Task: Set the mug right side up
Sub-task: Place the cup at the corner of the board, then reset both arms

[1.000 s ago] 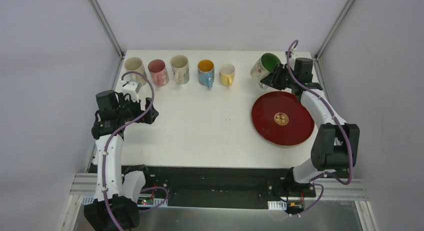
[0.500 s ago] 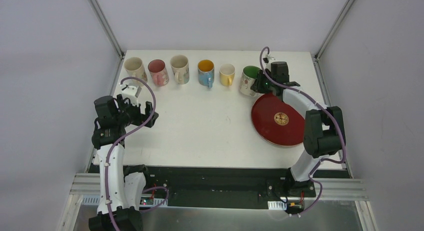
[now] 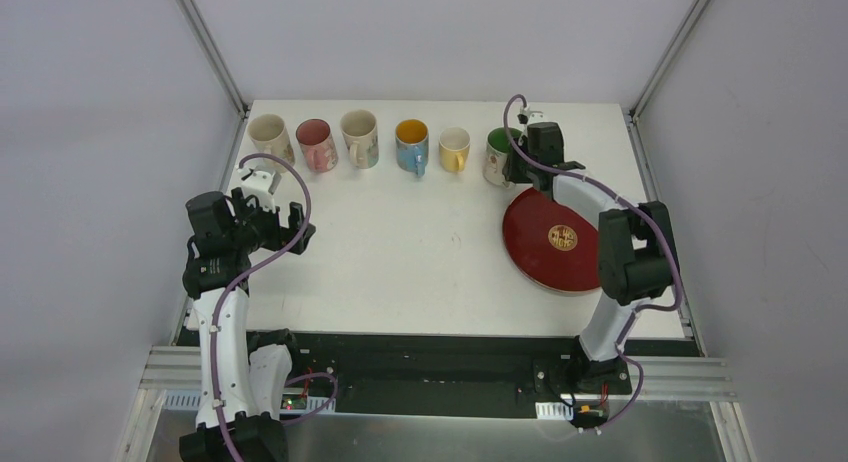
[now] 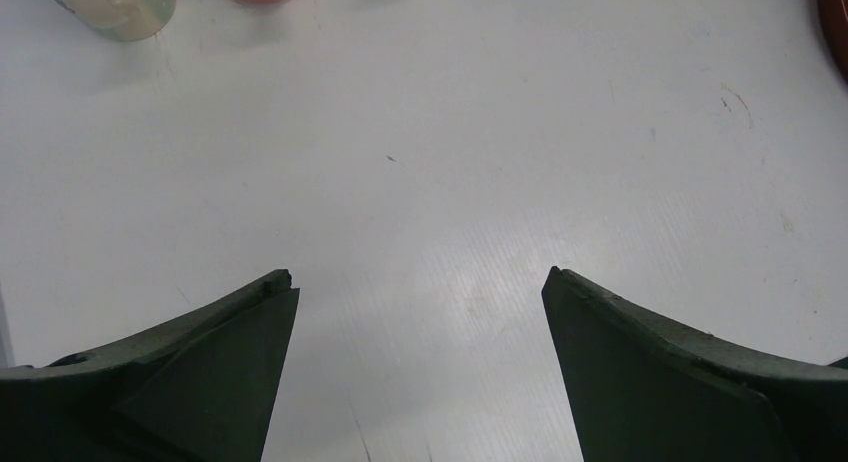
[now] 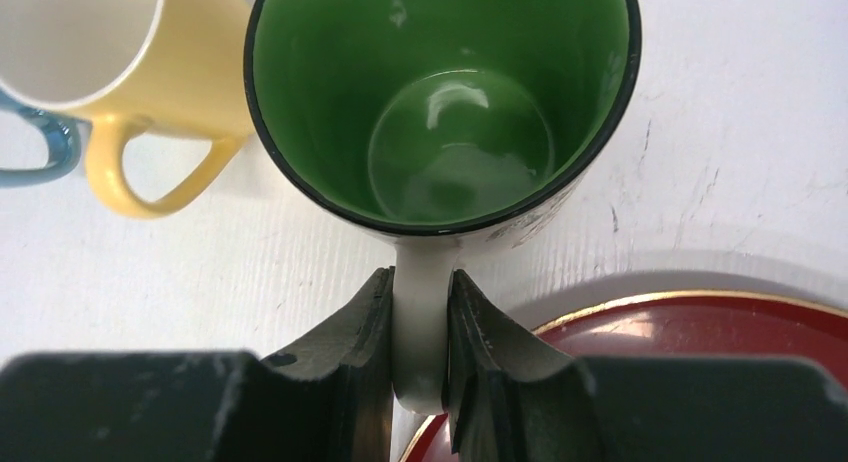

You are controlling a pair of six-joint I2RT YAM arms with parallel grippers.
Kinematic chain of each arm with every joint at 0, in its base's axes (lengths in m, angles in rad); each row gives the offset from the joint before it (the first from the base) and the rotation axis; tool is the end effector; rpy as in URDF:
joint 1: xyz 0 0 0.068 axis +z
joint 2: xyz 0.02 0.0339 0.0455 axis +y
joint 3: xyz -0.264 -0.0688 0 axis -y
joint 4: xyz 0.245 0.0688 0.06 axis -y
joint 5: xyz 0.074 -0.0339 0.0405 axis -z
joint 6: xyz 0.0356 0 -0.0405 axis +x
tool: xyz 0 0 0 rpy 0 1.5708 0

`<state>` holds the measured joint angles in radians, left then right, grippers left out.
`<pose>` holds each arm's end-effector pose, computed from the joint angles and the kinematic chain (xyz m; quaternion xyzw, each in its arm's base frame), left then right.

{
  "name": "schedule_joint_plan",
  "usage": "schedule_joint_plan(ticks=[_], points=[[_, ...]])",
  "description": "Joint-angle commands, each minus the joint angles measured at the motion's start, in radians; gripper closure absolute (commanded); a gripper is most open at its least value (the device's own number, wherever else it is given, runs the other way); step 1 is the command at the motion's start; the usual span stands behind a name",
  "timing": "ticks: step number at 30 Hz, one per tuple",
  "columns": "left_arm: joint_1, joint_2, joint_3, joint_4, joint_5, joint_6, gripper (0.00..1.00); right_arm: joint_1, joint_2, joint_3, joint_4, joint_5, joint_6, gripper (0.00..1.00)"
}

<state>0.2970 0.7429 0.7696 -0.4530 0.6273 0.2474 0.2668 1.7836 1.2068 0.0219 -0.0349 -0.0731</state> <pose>0.1615 0.0276 0.3161 0.1472 0.8036 -0.1113 0.5659 0.3922 0.1085 0.2305 -0.1561 0.8596 0.0622 0.4826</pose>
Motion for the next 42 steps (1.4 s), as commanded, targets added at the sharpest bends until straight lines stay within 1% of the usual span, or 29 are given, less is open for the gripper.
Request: schedule_joint_plan(ticks=[1,6,11,16,18,21,22,24,28,31,33,34,35,39,42], points=[[0.013,-0.017,-0.008,0.023,0.034,0.012,0.01,0.003,0.011,0.084,0.156,0.065,-0.012,1.0],[0.017,-0.02,-0.007,0.023,0.036,0.008,0.01,0.006,0.052,0.098,0.149,0.046,0.015,1.0],[0.02,-0.021,-0.007,0.023,0.044,0.007,0.01,0.012,0.072,0.094,0.147,0.06,0.015,1.0],[0.022,-0.019,-0.005,0.023,0.045,0.006,0.01,0.012,0.056,0.08,0.13,0.06,0.021,0.87],[0.022,-0.019,-0.005,0.023,0.046,0.007,0.01,0.014,0.045,0.078,0.115,0.053,0.022,0.81],[0.022,-0.022,-0.003,0.023,0.046,0.006,0.01,0.017,0.031,0.074,0.099,0.046,0.019,0.67],[0.022,-0.025,-0.002,0.023,0.046,0.006,0.01,0.019,0.026,0.071,0.094,0.017,0.015,0.62],[0.022,-0.031,-0.001,0.023,0.048,0.005,0.01,0.02,0.015,0.063,0.089,0.002,0.013,0.54],[0.024,-0.043,0.003,0.023,0.052,0.005,0.01,0.021,-0.01,0.047,0.079,0.006,0.005,0.43],[0.026,-0.05,0.023,0.023,0.043,0.004,0.01,0.021,-0.053,0.051,0.032,0.008,-0.012,0.34],[0.025,-0.058,0.047,0.019,0.037,0.007,0.01,0.021,-0.114,0.043,-0.007,0.013,-0.035,0.24],[0.025,-0.059,0.061,0.013,0.04,0.009,0.01,0.021,-0.149,0.036,-0.016,0.025,-0.047,0.11],[0.025,-0.059,0.08,0.004,0.045,0.01,0.01,0.021,-0.185,0.027,-0.045,0.044,-0.062,0.03],[0.026,-0.046,0.167,-0.044,0.07,0.005,0.01,0.011,-0.345,0.003,-0.143,0.107,-0.117,0.01],[0.027,-0.04,0.234,-0.079,0.08,-0.015,0.01,0.005,-0.465,-0.002,-0.231,0.132,-0.124,0.01]])
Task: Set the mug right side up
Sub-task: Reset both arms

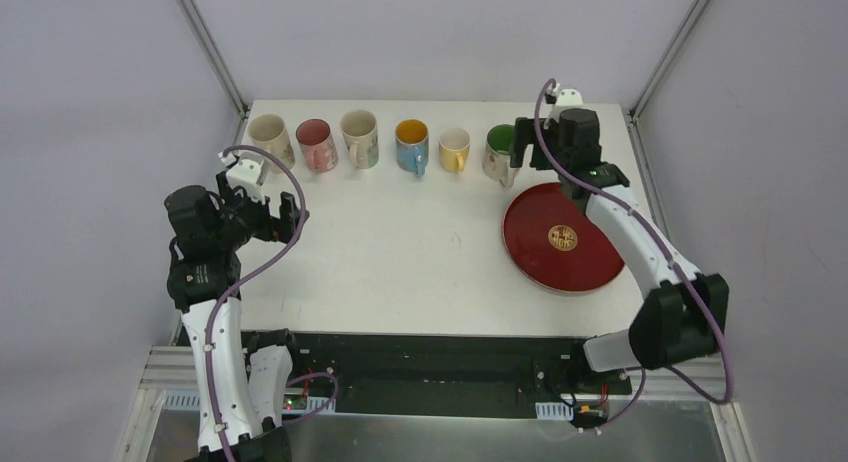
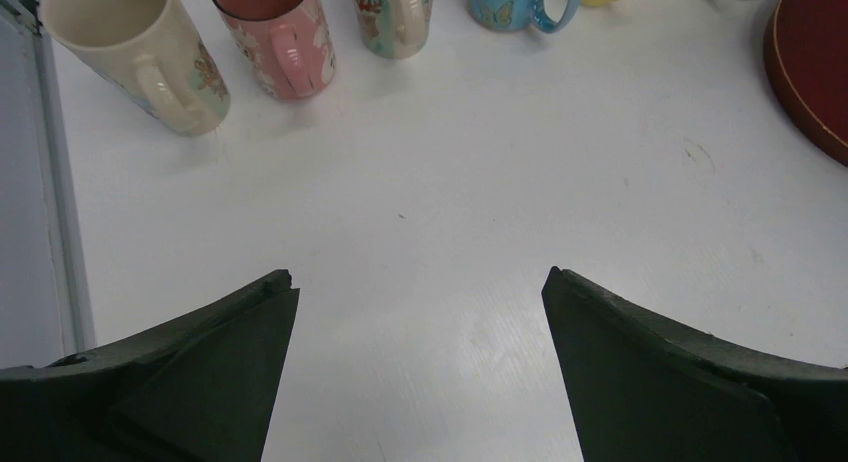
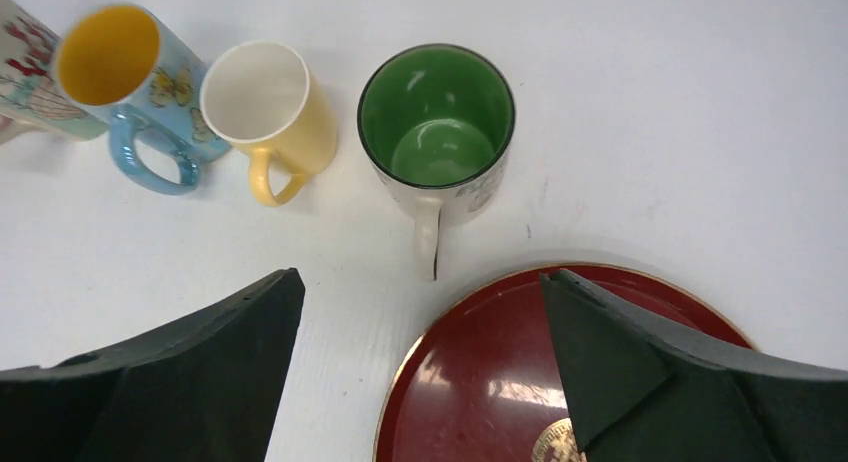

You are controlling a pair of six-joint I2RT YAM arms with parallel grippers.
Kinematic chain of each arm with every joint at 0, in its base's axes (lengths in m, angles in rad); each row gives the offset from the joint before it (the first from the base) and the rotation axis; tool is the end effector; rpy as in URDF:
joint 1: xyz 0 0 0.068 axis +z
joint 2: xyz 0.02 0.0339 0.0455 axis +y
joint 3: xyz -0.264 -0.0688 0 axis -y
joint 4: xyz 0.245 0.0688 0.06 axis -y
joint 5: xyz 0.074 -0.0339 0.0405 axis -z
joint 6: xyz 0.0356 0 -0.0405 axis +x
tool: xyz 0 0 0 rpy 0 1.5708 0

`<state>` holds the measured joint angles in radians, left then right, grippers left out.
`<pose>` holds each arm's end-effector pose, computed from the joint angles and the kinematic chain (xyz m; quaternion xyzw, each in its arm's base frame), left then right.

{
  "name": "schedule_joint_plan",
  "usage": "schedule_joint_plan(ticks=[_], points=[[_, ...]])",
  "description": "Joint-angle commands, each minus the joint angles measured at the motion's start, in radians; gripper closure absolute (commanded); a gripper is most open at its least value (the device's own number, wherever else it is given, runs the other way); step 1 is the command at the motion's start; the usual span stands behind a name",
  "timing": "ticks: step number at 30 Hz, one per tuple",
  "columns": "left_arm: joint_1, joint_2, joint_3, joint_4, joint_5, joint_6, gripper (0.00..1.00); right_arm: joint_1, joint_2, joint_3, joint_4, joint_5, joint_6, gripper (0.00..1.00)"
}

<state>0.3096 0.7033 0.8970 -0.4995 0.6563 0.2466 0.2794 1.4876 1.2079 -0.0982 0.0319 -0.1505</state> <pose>0.1447 0.0235 0.3595 0.1664 0.7691 -0.0963 0.6095 0.3386 0.0960 0.3262 -0.1677 0.8101 0.0230 0.5613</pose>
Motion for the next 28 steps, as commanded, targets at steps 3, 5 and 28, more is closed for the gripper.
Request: schedule_joint_plan(ticks=[3,5,28], points=[[0.014,-0.002,0.172,-0.07,0.061,-0.042,0.01,-0.009,-0.298,-0.018,-0.193,0.089,-0.031,0.01],[0.014,-0.01,0.217,-0.099,0.06,-0.055,0.01,-0.009,-0.417,-0.048,-0.206,0.109,-0.018,0.01],[0.014,-0.278,0.214,-0.347,0.025,0.003,0.01,-0.011,-1.079,-0.169,-0.535,0.121,0.04,0.01]])
